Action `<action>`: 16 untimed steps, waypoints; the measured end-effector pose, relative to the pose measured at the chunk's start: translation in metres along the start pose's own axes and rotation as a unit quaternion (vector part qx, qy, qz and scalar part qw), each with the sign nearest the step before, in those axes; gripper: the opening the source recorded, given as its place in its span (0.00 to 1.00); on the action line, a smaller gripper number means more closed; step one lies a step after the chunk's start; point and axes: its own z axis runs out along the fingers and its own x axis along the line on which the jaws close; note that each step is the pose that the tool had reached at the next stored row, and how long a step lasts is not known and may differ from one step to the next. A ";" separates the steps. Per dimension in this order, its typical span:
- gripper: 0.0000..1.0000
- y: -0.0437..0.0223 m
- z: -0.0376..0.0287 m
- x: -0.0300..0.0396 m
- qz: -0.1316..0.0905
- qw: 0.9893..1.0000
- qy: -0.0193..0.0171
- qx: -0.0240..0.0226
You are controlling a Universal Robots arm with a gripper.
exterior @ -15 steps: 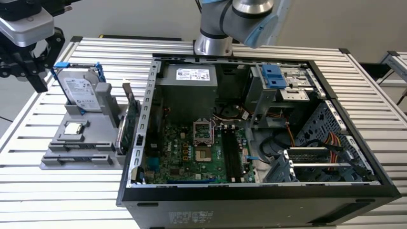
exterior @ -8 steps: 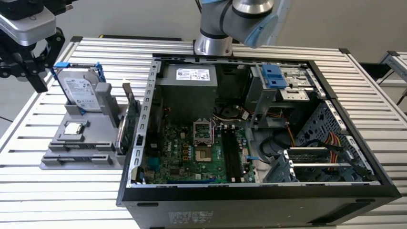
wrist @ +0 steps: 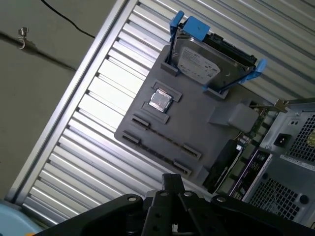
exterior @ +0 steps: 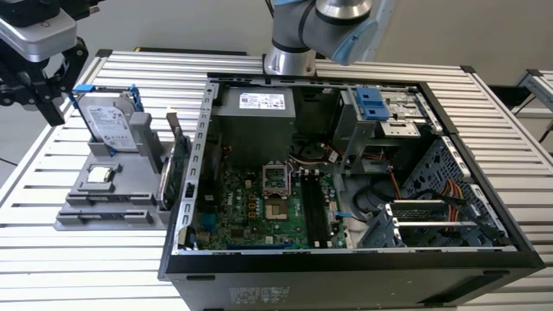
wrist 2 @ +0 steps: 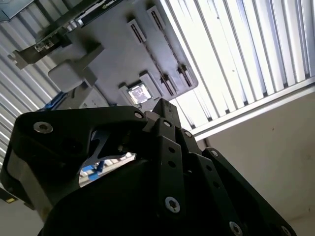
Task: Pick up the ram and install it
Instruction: 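Pick up the ram and move it above insertion slot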
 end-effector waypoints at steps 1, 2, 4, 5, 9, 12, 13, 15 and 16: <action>0.00 0.0000 0.0000 0.0000 -0.003 1.000 0.000 0.000; 0.00 0.0000 0.0000 0.0000 -0.007 1.000 0.000 0.000; 0.00 0.0000 0.0000 0.0000 -0.016 1.000 0.001 0.000; 0.00 0.0000 0.0000 0.0000 -0.020 1.000 0.001 0.000; 0.00 0.0000 0.0000 0.0000 -0.041 0.999 0.001 0.001; 0.00 0.0000 -0.0001 0.0000 -0.056 0.998 -0.003 0.004; 0.00 0.0000 0.0000 0.0000 -0.061 0.998 -0.005 0.005; 0.00 0.0000 0.0000 0.0000 -0.069 0.998 -0.007 0.007; 0.00 0.0000 0.0000 -0.0001 -0.074 0.997 -0.007 0.007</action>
